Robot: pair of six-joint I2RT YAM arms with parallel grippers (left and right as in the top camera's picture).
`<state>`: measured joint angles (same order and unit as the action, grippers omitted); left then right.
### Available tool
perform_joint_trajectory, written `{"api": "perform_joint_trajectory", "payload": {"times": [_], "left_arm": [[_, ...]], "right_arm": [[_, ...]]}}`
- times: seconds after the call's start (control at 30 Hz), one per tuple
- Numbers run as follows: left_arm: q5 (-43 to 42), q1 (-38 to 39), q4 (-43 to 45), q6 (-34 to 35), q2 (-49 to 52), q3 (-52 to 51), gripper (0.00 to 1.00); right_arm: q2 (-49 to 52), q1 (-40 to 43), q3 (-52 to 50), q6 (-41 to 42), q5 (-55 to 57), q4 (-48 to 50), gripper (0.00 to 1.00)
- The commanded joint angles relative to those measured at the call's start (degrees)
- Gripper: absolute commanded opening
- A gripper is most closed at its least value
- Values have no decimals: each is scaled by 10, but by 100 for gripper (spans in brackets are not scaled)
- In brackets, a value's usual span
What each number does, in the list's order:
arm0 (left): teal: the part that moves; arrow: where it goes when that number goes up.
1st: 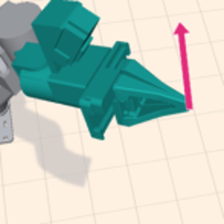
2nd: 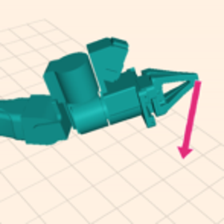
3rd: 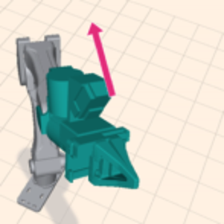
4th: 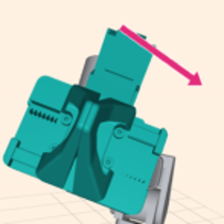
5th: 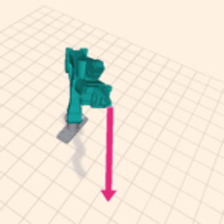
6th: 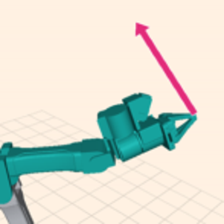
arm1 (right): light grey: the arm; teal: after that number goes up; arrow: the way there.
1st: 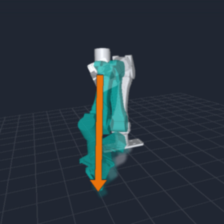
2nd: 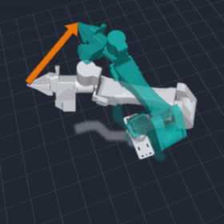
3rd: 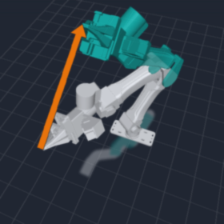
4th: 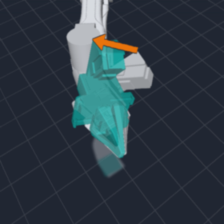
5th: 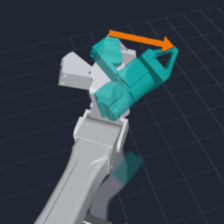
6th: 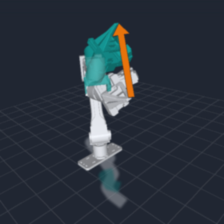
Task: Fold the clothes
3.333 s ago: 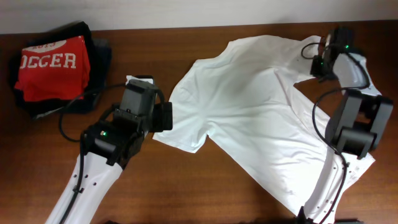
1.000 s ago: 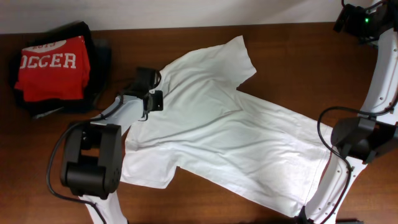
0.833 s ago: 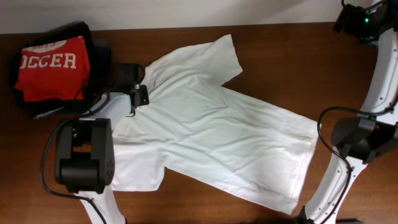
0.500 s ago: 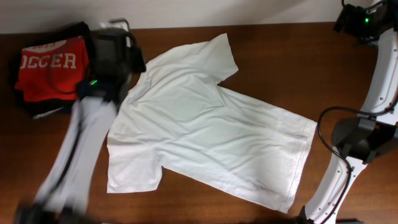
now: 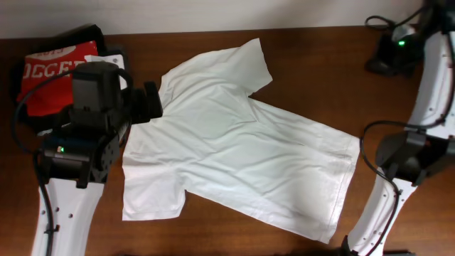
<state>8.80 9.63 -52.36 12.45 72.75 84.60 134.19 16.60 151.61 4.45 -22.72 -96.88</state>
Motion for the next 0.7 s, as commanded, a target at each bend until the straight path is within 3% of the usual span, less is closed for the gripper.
{"api": "perform_joint_trajectory", "payload": {"times": [0.0,0.03,0.1,0.2,0.37,0.43,0.67], "left_arm": [[-4,-2,0,1,-1,-1,99],[-4,-2,0,1,-1,-1,99],[-4,-2,0,1,-1,-1,99],[-4,-2,0,1,-1,-1,99],[-4,-2,0,1,-1,-1,99],[-4,-2,0,1,-1,-1,99],[-4,-2,0,1,-1,-1,99]], "right_arm": [[-2,-105,-39,-21,-23,-5,15],[5,-148,-52,-21,-16,3,15],[12,-216,-89,-21,9,51,4],[13,-301,-175,82,136,181,4],[13,-351,-361,111,160,511,4],[13,-351,-402,126,160,572,4],[28,-351,-412,126,200,584,4]]}}
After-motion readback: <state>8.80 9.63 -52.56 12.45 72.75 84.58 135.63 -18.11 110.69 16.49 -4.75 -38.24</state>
